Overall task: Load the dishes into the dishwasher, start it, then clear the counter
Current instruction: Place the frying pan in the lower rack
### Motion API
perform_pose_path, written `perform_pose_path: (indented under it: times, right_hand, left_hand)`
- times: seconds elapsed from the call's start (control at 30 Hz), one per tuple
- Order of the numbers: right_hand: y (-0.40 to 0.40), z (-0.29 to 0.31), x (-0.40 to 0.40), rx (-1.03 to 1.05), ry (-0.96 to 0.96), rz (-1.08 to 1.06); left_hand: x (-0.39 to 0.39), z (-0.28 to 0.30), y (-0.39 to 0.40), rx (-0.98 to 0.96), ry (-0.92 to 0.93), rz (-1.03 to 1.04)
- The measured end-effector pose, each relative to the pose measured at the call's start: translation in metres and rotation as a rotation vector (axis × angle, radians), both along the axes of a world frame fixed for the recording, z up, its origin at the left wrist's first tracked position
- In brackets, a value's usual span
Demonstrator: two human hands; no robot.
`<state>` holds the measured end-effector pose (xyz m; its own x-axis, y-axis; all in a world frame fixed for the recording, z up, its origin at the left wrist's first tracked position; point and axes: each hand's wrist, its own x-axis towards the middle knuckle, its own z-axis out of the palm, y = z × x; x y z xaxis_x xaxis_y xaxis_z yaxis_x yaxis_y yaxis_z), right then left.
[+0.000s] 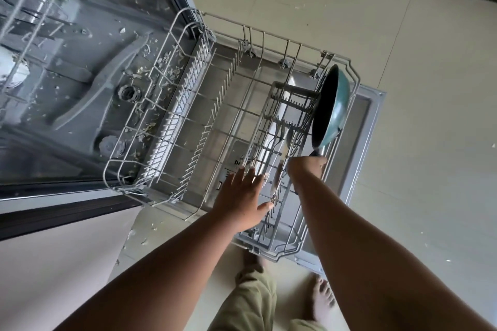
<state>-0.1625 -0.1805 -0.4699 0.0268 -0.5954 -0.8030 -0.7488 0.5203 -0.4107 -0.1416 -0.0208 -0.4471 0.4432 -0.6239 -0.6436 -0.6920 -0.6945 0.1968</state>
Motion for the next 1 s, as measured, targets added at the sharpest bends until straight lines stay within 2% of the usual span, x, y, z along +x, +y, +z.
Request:
perform_pose_path:
  times: [0.1,0.17,0.33,0.4,0.53,0.6,0.8,1.0]
  right_hand:
    - [0.023,0.017,-0.011,-0.003,0.031,0.22]
    - [0.037,0.025,-0.023,-0.029,0.011,0.467]
    - [0.057,0.072,-0.055,-0.354,0.038,1.313]
    - [0.063,0.104,-0.065,-0.49,0.022,1.539]
    - [0.089,0.181,-0.079,-0.605,-0.005,1.895]
    - [0.109,0.222,-0.078,-0.673,-0.086,2.008]
    - [0.201,0.352,-0.063,-0.937,-0.423,2.249]
    - [0.305,0.484,-0.061,-1.15,-0.779,2.314]
  left_hand:
    - [-0.006,0.012,0.002,0.008,-0.042,0.034]
    - [-0.01,0.023,0.007,0.021,-0.079,0.075]
    - [-0.026,0.069,0.036,0.004,-0.19,0.215]
    - [-0.037,0.098,0.054,0.018,-0.239,0.266]
    - [-0.06,0.171,0.106,0.015,-0.321,0.422]
    - [-0.068,0.21,0.139,-0.01,-0.385,0.563]
    - [-0.114,0.346,0.219,-0.002,-0.628,0.803]
    - [-0.173,0.455,0.318,0.052,-0.8,1.075]
